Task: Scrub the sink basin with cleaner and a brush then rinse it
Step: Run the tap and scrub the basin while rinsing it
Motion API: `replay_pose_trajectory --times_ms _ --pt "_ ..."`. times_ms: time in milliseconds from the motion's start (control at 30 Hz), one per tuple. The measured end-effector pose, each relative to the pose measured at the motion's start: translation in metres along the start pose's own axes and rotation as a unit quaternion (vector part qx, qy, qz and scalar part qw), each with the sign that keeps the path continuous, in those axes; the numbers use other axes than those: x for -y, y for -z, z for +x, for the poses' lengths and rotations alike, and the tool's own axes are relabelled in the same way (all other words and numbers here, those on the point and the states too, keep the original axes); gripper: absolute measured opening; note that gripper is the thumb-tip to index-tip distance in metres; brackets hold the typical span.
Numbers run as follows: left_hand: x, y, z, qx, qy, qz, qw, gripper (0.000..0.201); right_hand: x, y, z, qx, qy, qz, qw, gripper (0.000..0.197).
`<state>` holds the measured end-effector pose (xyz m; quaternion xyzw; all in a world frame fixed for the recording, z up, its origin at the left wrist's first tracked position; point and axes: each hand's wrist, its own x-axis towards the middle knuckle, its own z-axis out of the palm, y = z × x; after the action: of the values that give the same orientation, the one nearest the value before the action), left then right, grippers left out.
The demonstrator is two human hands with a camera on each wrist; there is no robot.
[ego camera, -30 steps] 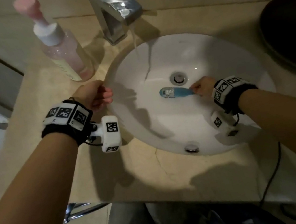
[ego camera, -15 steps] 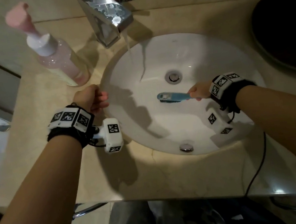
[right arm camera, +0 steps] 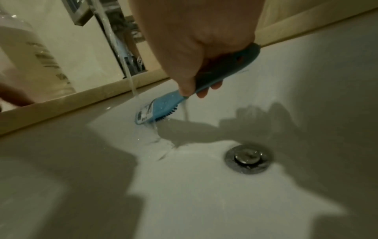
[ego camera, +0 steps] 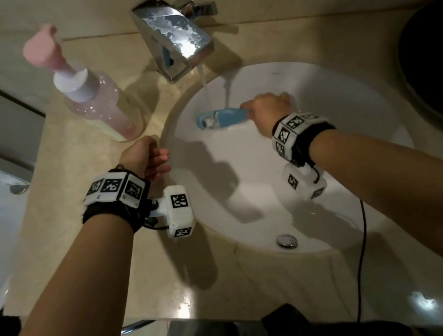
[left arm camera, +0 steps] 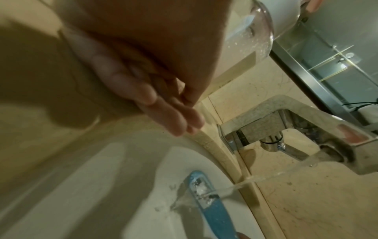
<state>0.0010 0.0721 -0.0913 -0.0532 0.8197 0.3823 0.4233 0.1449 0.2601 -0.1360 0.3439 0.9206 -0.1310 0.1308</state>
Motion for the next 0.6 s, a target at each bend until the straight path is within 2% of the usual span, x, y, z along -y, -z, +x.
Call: replay_pose_trajectory --times_ms 67,133,233,267,333,400,467,533,600 --pt "0.000 -0.001 0.000 -0.002 0.000 -0.002 1.000 0.031 -0.011 0.007 0.003 -0.012 -0.015 0.025 0.999 0.042" --pt "0.000 -0.001 0.000 -0.003 -0.004 -0.007 1.000 0.032 -0.025 0.009 -0.004 0.032 -0.013 0.046 0.998 0.038" --pt "0.001 0.000 -0.001 -0.004 -0.005 -0.010 1.000 0.032 -0.039 -0.005 -0.027 0.140 0.037 0.042 0.989 0.033" --pt "0.001 0.000 -0.001 -0.004 -0.004 -0.010 1.000 0.032 -0.041 -0.010 -0.036 0.196 0.054 0.035 0.978 0.034" --pt "0.001 0.000 0.000 -0.003 -0.004 -0.009 1.000 0.032 -0.044 -0.020 -0.049 0.323 0.077 0.038 0.942 0.036" --pt "0.002 0.000 0.001 -0.002 -0.003 -0.007 1.000 0.032 -0.048 -0.026 -0.056 0.386 0.084 0.051 0.917 0.036" --pt "0.004 0.000 0.003 -0.002 -0.006 -0.004 1.000 0.032 -0.055 -0.034 -0.053 0.336 0.067 0.032 0.939 0.035" --pt "0.006 0.001 0.007 -0.004 -0.010 -0.005 1.000 0.032 -0.067 -0.043 -0.040 0.232 -0.008 0.014 0.972 0.034" --pt "0.008 0.001 0.009 -0.006 -0.014 -0.008 1.000 0.032 -0.082 -0.045 -0.029 0.173 -0.084 -0.005 0.981 0.034"
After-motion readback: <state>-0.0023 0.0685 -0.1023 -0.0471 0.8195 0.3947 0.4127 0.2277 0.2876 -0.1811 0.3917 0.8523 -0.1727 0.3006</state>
